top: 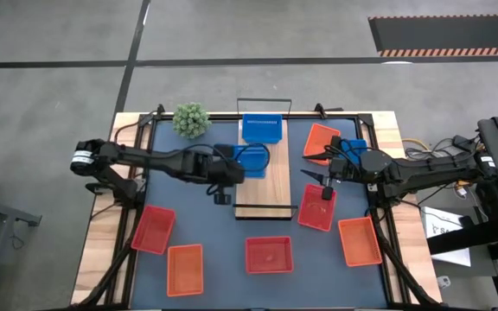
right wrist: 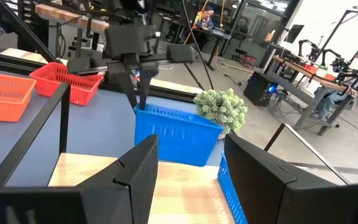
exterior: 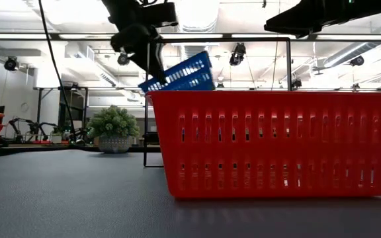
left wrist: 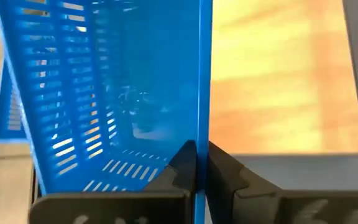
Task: Stack baskets on shelf by color
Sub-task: Stack the left blue bin on top of the blue bin on the shelf
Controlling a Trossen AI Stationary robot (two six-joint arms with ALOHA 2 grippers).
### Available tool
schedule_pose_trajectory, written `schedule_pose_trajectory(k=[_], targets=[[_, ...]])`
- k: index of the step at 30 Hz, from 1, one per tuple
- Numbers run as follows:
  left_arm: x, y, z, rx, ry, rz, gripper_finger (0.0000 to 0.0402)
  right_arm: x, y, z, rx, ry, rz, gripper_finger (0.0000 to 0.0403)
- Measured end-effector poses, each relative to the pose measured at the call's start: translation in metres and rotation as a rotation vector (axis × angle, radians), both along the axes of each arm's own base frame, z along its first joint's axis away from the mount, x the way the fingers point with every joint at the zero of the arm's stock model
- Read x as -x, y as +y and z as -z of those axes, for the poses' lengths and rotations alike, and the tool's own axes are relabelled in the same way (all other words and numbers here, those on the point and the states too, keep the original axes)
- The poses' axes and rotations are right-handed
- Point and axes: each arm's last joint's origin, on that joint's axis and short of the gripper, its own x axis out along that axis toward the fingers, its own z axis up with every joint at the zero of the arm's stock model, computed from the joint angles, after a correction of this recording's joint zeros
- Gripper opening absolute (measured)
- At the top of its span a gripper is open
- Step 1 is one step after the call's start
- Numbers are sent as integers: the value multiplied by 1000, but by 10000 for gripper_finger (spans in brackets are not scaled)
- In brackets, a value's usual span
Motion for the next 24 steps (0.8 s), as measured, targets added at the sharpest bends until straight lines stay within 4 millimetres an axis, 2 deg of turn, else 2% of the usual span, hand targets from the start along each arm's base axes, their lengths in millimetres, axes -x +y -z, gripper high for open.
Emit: schedule_pose_trajectory(k=[9,14,24], targets=[[-6,5,4,17,-91,-4,0,0,0,0,0,1,0,178],[-11,5,17,19,-190,0,0,0,0,0,0,1,0,178],[-11,7,39,20,-206,-5,0,0,0,0,0,2,0,178]])
